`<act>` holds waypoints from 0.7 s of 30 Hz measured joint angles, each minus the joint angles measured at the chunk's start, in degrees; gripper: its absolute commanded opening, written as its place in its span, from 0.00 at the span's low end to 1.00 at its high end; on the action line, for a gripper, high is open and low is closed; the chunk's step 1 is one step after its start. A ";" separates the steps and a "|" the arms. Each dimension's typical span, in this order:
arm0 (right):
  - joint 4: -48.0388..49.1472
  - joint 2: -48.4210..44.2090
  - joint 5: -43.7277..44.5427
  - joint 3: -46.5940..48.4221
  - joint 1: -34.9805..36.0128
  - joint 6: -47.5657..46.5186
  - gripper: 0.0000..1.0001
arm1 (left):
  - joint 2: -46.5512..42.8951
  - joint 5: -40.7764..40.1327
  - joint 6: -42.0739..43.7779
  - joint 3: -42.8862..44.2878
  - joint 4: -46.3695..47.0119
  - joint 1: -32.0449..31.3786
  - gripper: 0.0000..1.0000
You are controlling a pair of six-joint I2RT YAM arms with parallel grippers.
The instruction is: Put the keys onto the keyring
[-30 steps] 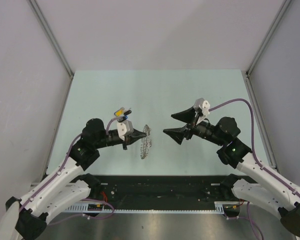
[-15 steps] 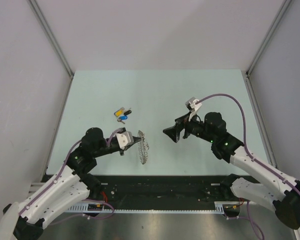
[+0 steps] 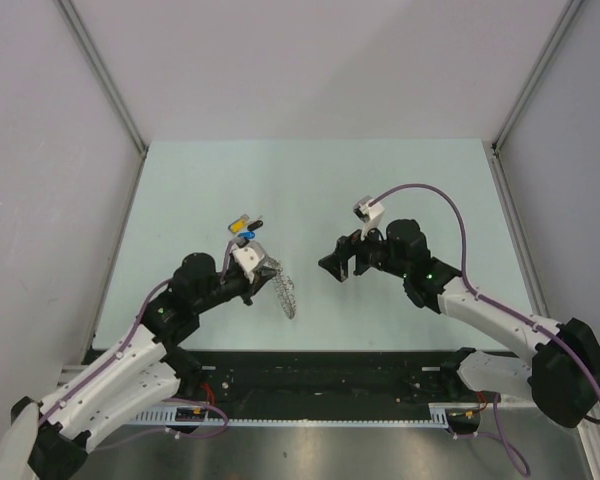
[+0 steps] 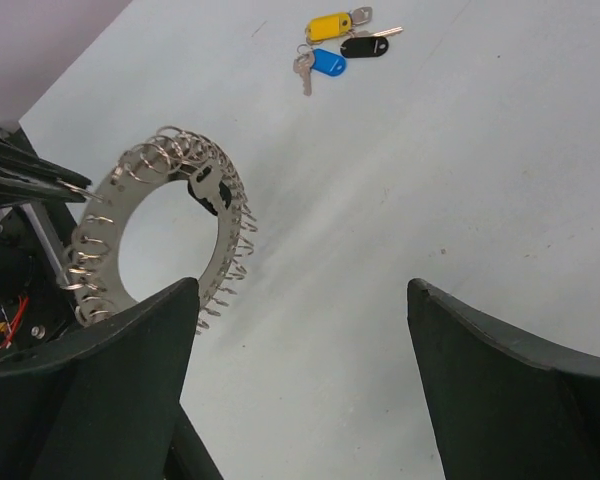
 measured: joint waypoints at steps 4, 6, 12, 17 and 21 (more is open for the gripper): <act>-1.07 -0.90 1.22 0.00 0.20 -0.52 0.84 | 4.68 -1.38 -1.81 0.11 -0.37 0.00 0.00; -1.68 -2.12 1.18 -0.02 0.28 -1.11 0.81 | 6.64 -0.81 -2.60 0.26 -0.04 0.00 0.00; -0.68 -6.34 -3.67 -0.44 1.07 -4.31 0.71 | 10.93 5.86 -3.10 0.85 3.56 0.00 0.00; 0.39 -8.41 -9.49 -0.68 2.43 -7.30 0.61 | 13.68 13.07 -2.56 3.06 6.54 0.00 0.00; 1.01 -8.37 -13.46 -0.76 3.04 -8.87 0.51 | 14.99 18.40 -2.58 4.22 9.33 -0.04 0.00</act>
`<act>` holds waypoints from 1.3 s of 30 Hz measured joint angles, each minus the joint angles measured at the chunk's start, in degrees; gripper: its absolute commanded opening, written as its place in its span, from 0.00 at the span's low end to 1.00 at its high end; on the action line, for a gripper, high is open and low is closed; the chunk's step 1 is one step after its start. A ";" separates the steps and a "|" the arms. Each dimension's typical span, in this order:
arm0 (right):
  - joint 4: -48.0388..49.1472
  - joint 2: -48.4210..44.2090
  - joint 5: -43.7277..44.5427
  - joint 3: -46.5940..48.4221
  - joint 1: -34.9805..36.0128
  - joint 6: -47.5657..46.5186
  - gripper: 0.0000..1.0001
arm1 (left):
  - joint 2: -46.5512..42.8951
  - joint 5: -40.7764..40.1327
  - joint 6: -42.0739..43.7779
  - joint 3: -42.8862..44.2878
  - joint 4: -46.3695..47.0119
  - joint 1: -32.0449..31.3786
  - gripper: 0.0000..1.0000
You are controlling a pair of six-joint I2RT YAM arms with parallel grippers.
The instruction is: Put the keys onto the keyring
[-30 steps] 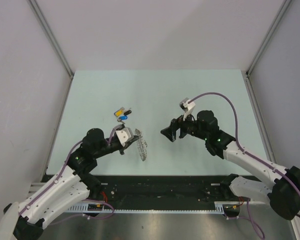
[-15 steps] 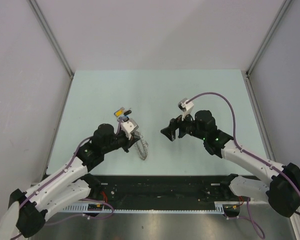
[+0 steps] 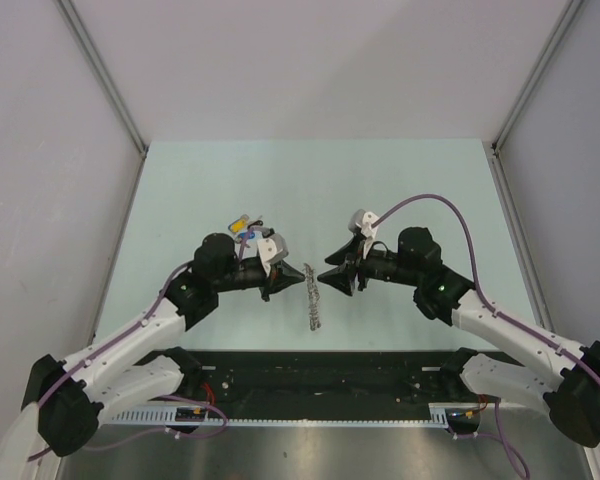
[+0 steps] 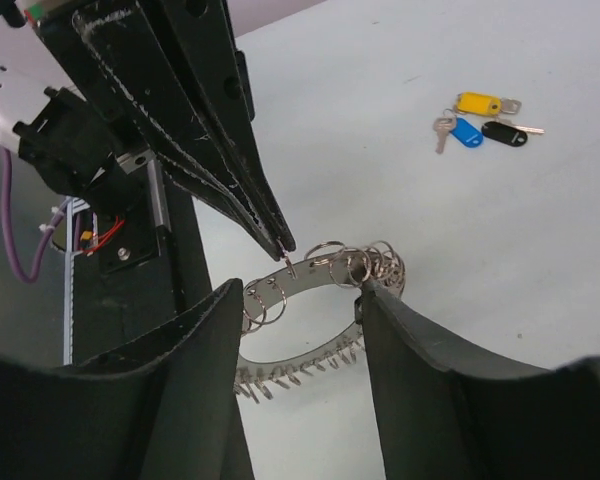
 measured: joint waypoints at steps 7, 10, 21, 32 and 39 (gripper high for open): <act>0.39 0.76 -4.02 -0.11 0.44 -1.49 0.41 | 2.19 7.39 -2.03 1.38 4.55 0.00 0.00; 0.59 0.76 -4.83 -0.11 0.44 -1.92 0.38 | 2.43 9.53 -2.99 1.60 5.84 0.00 0.00; 1.53 0.87 -7.89 -0.11 1.03 -2.34 0.24 | 3.15 13.16 -6.21 2.14 8.79 0.00 0.00; 1.25 0.87 -8.90 -0.11 1.09 -2.56 0.00 | 3.34 11.13 -7.89 2.27 9.38 0.00 0.38; -4.50 -1.55 -3.96 -0.22 -0.68 -3.39 0.00 | 0.61 -5.38 -9.64 2.73 4.15 0.76 0.57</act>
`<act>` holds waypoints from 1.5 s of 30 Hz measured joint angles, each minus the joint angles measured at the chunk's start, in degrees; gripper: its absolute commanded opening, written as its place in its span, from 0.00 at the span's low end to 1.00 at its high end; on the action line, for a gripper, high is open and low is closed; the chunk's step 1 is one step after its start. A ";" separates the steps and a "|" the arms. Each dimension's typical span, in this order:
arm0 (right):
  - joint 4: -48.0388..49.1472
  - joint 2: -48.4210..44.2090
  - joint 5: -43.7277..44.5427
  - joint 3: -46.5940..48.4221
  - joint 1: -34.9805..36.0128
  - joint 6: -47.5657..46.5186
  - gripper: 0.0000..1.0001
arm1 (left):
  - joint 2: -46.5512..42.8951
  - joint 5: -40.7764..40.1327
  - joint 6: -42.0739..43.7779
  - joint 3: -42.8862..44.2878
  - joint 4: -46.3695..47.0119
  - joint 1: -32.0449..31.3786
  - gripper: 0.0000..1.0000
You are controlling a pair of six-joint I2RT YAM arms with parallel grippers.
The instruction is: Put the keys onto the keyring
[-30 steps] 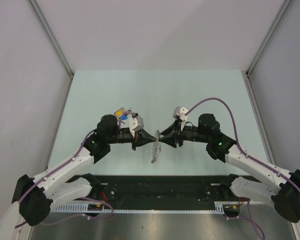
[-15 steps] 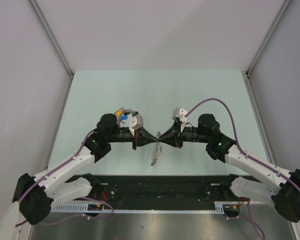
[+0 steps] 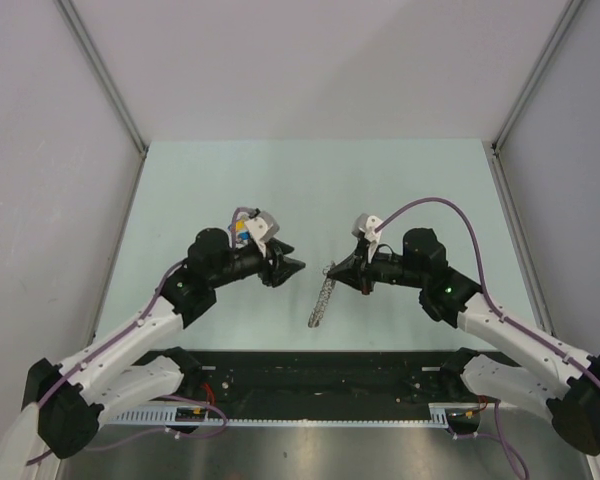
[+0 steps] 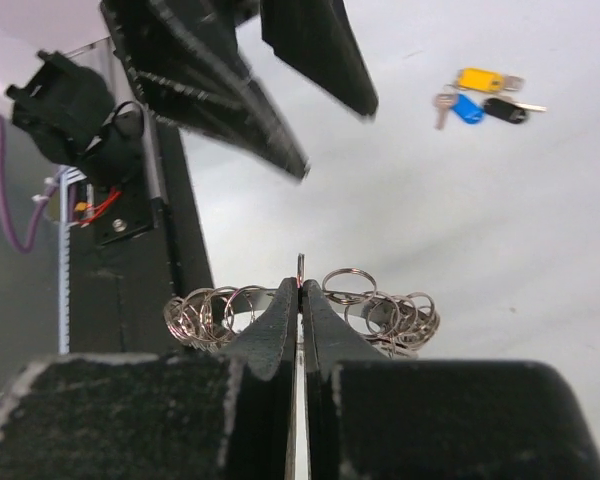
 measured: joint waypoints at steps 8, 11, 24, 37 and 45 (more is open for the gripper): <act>-3.67 -6.29 6.08 -0.39 -2.51 -1.27 0.00 | 1.14 -30.45 -11.67 1.01 -7.96 7.06 0.63; -4.63 -7.28 7.30 -1.01 -2.62 -1.51 0.00 | 4.92 -37.83 -16.85 1.01 -8.50 10.60 0.61; -7.23 -10.25 8.90 -2.47 -3.56 -1.53 0.00 | 26.38 -49.81 -29.40 7.96 -6.97 17.44 0.35; -8.02 -10.62 9.01 -2.82 -4.79 -1.53 0.00 | 40.96 -49.53 -31.06 16.00 -6.64 21.51 0.27; -8.02 -10.69 8.98 -2.89 -5.07 -1.53 0.00 | 46.97 -48.78 -31.06 20.24 -8.81 22.08 0.21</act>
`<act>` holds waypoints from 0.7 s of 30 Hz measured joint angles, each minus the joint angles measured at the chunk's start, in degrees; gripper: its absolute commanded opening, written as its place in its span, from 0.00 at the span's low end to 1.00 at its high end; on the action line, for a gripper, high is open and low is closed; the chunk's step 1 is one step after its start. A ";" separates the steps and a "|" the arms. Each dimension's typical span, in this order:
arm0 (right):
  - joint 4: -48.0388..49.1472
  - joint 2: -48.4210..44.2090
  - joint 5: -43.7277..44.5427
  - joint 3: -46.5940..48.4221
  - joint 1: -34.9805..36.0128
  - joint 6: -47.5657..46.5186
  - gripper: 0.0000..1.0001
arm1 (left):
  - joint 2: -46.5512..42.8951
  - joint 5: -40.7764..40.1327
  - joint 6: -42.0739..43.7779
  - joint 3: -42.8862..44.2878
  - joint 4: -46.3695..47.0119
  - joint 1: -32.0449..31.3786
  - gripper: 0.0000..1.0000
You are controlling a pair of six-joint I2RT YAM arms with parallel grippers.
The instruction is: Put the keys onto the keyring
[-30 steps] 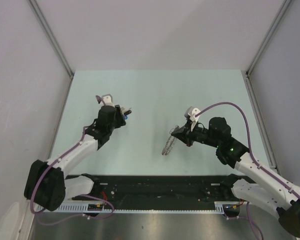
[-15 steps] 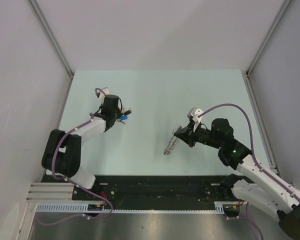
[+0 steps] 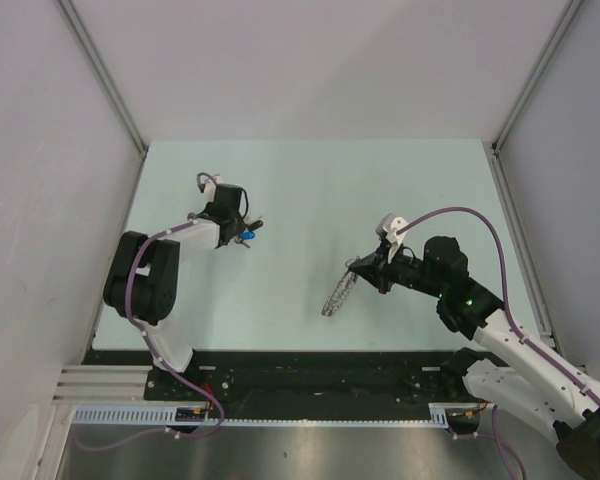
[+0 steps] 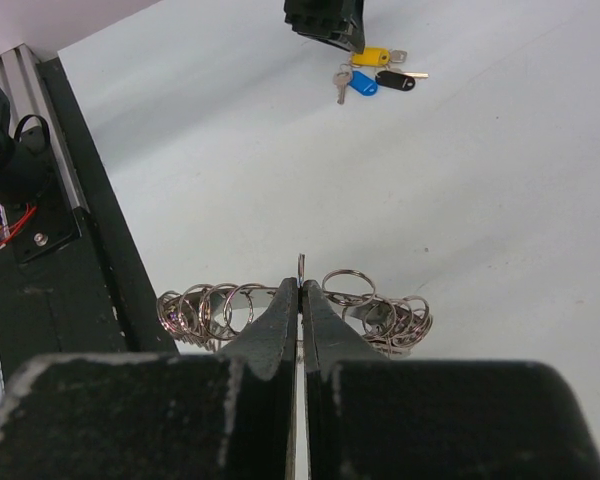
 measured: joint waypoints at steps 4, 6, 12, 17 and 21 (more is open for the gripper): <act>0.02 -0.13 0.00 -0.35 -0.24 0.00 0.00 | 1.16 -0.07 -0.07 0.15 -0.92 0.22 0.22; -0.02 -0.13 0.00 -0.55 -0.37 0.00 0.00 | 1.51 -0.11 -0.31 0.15 -1.07 0.28 0.22; -0.17 -0.13 0.00 -0.85 -0.63 0.00 0.00 | 2.40 -0.31 -0.42 0.17 -1.27 0.39 0.21; -0.20 -0.13 -0.02 -0.85 -0.74 0.00 0.00 | 3.48 -0.42 -0.37 0.61 -1.36 0.63 0.14; -0.22 -0.13 -0.31 -0.85 -0.98 0.00 0.00 | 3.48 -0.52 -0.28 0.72 -1.68 0.81 0.06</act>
